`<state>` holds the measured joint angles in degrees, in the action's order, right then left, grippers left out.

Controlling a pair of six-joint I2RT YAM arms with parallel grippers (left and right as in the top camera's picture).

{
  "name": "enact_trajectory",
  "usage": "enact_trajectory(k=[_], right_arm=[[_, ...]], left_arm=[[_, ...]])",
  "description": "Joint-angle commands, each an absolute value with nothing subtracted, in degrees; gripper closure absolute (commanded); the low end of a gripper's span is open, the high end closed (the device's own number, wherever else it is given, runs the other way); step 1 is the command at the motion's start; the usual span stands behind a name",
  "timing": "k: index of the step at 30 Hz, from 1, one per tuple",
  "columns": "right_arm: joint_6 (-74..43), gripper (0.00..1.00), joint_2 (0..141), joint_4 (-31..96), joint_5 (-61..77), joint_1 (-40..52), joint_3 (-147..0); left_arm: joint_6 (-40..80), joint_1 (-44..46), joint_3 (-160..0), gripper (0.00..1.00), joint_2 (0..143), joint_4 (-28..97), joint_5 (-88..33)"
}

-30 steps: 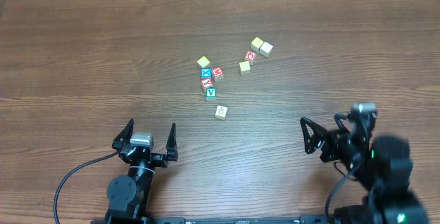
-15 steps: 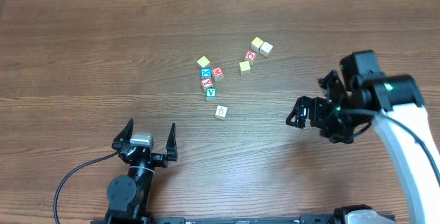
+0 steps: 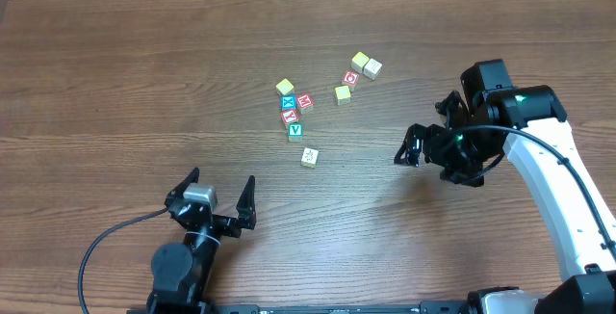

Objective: Flip 3 blocks

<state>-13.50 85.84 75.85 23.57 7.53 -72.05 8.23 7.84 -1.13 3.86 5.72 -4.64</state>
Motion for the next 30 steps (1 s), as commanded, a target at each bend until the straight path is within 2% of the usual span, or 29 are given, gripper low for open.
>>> enact_trajectory(k=[1, 9, 16, 23, 30], right_arm=[[-13.4, 0.00, 85.6, 73.6, 23.2, 7.4, -73.3], [-13.3, 0.00, 85.6, 69.6, 23.2, 7.4, -73.3], [-13.3, 0.00, 85.6, 69.5, 23.0, 7.4, -73.3], [-13.3, 0.00, 85.6, 69.5, 23.0, 7.4, -73.3], [-8.3, 0.00, 85.6, 71.4, 23.0, 7.4, -73.3]], left_arm=[[13.8, 7.6, -5.8, 0.00, 9.7, 9.1, -7.4], [12.9, 7.6, -30.1, 0.00, 35.4, 24.4, -9.1], [12.9, 7.6, -36.4, 0.00, 49.5, 24.7, -9.1], [13.2, 7.6, -36.4, 0.00, 56.3, 23.9, -9.1], [17.0, 7.6, -37.7, 0.00, 54.3, 23.7, -10.6]])
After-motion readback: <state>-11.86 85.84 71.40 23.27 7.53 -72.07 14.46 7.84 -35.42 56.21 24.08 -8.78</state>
